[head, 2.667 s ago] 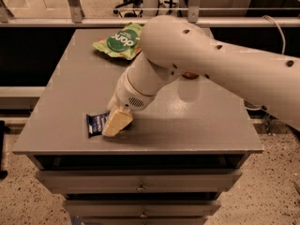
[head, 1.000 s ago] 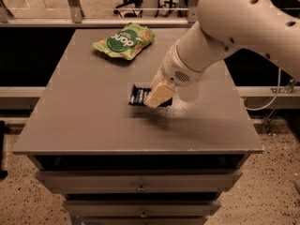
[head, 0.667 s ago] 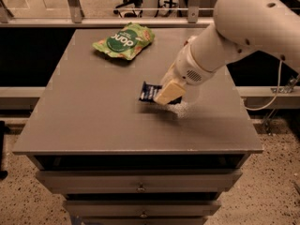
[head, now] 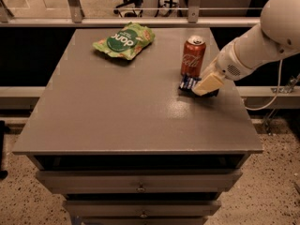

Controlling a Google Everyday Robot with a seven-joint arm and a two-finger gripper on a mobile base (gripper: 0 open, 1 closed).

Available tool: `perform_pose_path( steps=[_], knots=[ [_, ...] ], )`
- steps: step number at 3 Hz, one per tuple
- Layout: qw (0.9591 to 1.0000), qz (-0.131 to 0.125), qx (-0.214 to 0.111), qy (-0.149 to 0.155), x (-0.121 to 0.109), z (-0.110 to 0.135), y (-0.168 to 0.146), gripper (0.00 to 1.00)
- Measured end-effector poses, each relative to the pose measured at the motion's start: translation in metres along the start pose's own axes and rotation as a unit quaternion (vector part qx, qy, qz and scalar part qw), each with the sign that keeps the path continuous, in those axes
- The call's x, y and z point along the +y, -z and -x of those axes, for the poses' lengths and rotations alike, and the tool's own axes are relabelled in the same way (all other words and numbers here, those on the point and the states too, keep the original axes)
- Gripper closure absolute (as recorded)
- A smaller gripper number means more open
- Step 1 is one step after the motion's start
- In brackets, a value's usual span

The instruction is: Move rxbar blueberry near coke can

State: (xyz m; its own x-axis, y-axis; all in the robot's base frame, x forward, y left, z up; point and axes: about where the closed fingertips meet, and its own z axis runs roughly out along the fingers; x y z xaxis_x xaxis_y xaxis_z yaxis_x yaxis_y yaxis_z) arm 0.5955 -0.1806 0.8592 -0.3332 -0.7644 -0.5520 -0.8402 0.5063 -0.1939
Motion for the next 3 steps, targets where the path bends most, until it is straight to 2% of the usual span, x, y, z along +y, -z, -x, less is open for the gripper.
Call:
perform_pose_path(
  steps=[1,2,3],
  knots=[
    [0.9996,-0.017,0.014,-0.019,-0.026,-0.021,0.002,1.00],
    [0.9988,-0.028,0.024,-0.033,-0.045,-0.034,0.002,0.85],
    [0.9983,-0.036,0.028,-0.036,-0.059,-0.036,0.002,0.62]
  ],
)
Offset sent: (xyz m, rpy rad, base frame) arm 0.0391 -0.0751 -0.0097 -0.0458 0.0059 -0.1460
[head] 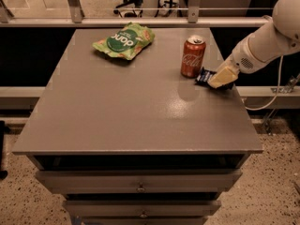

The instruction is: Move rxbar blueberry near coke can

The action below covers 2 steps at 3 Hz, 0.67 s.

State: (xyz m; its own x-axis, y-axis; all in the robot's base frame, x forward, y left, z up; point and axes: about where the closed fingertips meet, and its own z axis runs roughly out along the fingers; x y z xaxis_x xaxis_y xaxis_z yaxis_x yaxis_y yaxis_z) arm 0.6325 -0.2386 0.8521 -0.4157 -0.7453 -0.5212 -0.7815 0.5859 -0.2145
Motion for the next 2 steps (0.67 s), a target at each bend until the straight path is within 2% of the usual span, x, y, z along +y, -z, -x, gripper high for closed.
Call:
perform_pose_path(
  steps=[1,2],
  knots=[
    [1.0000,-0.006,-0.003,-0.001,-0.0125,0.0067,-0.0034,0.40],
    [0.9999,-0.002,-0.011,-0.003,-0.0166,0.0152,-0.0127,0.15]
  ],
)
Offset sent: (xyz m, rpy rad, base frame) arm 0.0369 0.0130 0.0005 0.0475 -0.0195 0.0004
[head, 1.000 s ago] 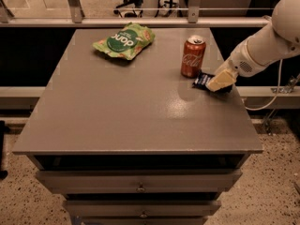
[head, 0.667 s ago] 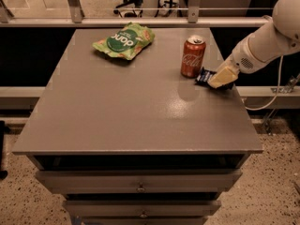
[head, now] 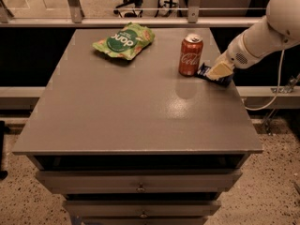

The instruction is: Move rxbar blueberry near coke can

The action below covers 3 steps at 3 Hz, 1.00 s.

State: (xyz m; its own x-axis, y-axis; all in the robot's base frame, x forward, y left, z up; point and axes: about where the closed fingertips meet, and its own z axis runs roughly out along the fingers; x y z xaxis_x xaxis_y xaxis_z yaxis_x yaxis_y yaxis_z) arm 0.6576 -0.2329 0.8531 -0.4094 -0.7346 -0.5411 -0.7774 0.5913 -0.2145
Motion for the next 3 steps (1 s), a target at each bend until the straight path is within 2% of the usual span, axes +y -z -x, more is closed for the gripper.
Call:
perform_pose_path(
  steps=[1,2,3],
  knots=[
    [1.0000,0.009,-0.003,-0.004,0.001,0.003,-0.008,0.00],
    [0.9999,0.012,-0.007,-0.010,0.001,0.000,-0.004,0.00],
    [0.9989,0.006,-0.033,-0.032,-0.003,-0.017,0.022,0.00]
  ],
)
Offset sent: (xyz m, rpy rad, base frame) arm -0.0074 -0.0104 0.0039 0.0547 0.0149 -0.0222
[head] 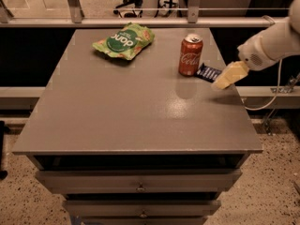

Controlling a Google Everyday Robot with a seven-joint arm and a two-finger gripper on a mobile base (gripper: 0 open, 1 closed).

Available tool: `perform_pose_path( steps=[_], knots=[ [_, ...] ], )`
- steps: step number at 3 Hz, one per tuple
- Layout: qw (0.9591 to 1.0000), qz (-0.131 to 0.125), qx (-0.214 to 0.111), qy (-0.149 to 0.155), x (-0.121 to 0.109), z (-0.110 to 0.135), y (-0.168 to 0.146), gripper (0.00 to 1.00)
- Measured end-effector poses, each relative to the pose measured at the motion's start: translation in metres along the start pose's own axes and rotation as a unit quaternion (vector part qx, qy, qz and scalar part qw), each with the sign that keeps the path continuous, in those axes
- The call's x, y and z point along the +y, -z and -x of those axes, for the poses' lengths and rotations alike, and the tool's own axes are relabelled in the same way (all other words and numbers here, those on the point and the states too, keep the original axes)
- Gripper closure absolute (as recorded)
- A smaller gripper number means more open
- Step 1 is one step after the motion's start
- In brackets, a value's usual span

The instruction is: Move rxbar blueberry near coke can

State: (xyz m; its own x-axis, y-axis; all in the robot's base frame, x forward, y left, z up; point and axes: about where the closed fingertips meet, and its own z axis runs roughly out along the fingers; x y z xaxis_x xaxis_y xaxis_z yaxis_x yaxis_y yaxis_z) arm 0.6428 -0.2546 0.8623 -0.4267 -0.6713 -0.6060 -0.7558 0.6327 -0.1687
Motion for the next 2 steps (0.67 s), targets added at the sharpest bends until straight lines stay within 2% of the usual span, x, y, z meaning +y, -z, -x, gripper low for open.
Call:
perform_pose_path(
  steps=[1,2],
  knots=[
    [0.9985,-0.010,-0.050,-0.022,-0.005,-0.025,0.053,0.00],
    [0.9936,-0.020,-0.104,-0.037,-0.001,-0.056,0.108,0.00]
  ],
)
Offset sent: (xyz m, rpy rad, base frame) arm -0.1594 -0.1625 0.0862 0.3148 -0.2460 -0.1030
